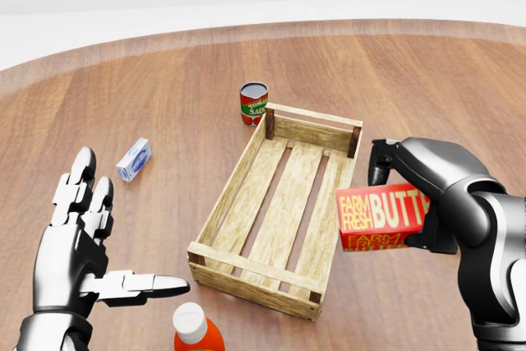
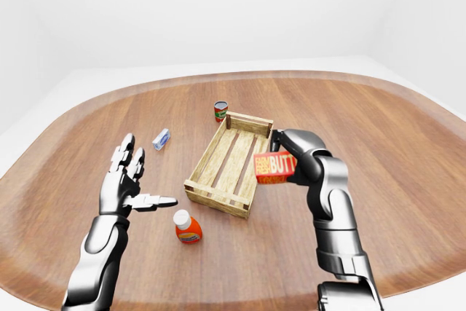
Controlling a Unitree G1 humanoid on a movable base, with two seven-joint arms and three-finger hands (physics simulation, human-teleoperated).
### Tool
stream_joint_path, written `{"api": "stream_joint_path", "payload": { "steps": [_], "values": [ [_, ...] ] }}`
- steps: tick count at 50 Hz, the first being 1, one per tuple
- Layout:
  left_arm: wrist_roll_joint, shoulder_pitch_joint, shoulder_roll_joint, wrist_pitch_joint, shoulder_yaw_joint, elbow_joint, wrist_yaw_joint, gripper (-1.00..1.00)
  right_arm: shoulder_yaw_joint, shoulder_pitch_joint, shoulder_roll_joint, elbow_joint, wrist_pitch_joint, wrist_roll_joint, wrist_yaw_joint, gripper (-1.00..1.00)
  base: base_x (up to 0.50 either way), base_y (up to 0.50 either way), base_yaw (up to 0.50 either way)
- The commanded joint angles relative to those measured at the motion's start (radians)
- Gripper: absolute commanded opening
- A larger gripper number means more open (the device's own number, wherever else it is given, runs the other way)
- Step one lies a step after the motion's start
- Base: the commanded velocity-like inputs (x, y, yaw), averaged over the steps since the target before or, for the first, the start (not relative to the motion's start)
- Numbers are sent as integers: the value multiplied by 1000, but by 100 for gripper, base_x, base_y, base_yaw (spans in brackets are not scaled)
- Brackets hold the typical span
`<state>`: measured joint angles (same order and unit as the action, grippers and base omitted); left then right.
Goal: Pick up the butter and put it in the tray.
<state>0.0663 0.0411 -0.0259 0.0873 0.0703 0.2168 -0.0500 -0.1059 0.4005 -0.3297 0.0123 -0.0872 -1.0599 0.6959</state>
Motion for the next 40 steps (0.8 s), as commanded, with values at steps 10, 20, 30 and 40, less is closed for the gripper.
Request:
{"api": "stream_joint_path", "payload": {
  "steps": [10,20,30,40],
  "values": [
    [-16,-47,-1,0,-5,-116,25,100,10,263,18,322,0,151,-152,-100,0,0,0],
    [-17,-48,-1,0,-4,-117,26,100,36,379,52,567,0,280,-346,-100,0,0,0],
    [-15,-56,-2,0,-1,-126,28,100,69,539,85,885,0,394,-532,-100,0,0,0],
    [-16,-49,-2,0,-3,-117,27,100,91,666,133,1138,0,460,-641,-100,0,0,0]
  ]
}}
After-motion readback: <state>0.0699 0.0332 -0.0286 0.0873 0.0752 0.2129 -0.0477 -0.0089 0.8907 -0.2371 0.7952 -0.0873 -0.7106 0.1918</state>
